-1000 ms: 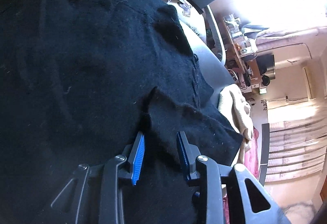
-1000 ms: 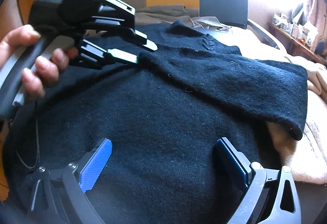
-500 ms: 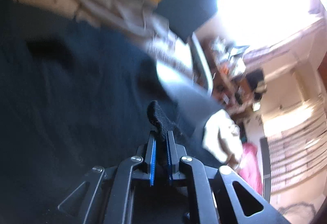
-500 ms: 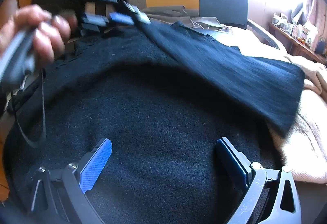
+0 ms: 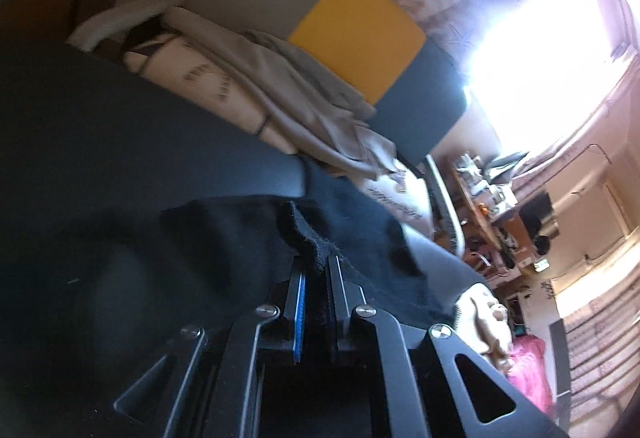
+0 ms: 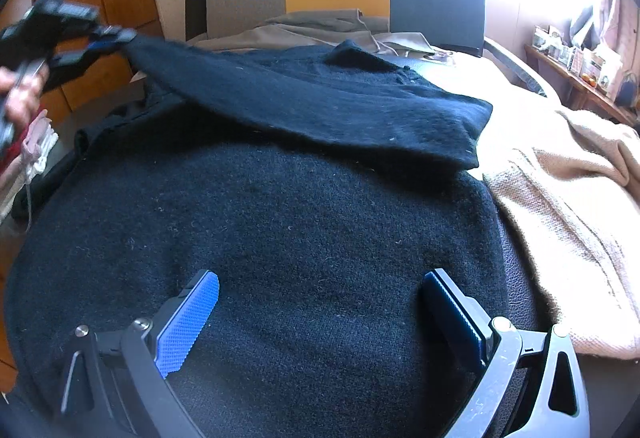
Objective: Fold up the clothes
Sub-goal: 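Grasp a sweater sleeve with the left gripper and fold it across the body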
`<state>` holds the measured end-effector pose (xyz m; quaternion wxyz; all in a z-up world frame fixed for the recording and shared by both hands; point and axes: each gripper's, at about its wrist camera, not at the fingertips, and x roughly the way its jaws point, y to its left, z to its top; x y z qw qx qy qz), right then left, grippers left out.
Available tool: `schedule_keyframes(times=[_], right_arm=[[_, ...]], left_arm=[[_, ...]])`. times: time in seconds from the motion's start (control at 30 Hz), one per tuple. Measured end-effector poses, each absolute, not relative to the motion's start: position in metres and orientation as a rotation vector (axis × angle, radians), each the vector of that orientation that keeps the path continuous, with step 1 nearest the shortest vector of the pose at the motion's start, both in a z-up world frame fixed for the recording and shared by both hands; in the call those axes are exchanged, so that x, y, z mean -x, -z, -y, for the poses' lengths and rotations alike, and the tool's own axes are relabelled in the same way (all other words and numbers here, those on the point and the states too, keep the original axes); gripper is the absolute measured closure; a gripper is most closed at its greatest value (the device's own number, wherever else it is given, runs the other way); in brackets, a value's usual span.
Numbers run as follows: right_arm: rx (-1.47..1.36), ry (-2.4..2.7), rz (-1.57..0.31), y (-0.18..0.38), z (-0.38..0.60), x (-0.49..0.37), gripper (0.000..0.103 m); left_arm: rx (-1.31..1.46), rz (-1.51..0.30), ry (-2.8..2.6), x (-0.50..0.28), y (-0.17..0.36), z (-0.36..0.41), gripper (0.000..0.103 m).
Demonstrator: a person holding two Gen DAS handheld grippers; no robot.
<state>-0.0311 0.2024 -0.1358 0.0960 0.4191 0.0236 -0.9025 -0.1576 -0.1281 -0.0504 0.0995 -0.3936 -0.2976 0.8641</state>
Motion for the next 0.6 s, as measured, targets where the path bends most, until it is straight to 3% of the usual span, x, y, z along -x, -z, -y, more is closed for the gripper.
schedule_keyframes(times=[0.43, 0.53, 0.6], right_arm=[[-1.270, 2.656, -0.063, 0.137, -0.204, 0.036, 0.000], [-1.281, 2.638, -0.048, 0.135, -0.205, 0.037, 0.000], [-1.283, 2.631, -0.013, 0.132, -0.209, 0.038, 0.006]], left_arm=[[1.328, 0.944, -2.602, 0.097, 0.108, 0.173, 0.095], [1.356, 0.927, -2.618, 0.092, 0.105, 0.178, 0.094], [1.333, 0.890, -2.689, 0.088, 0.088, 0.186, 0.092]])
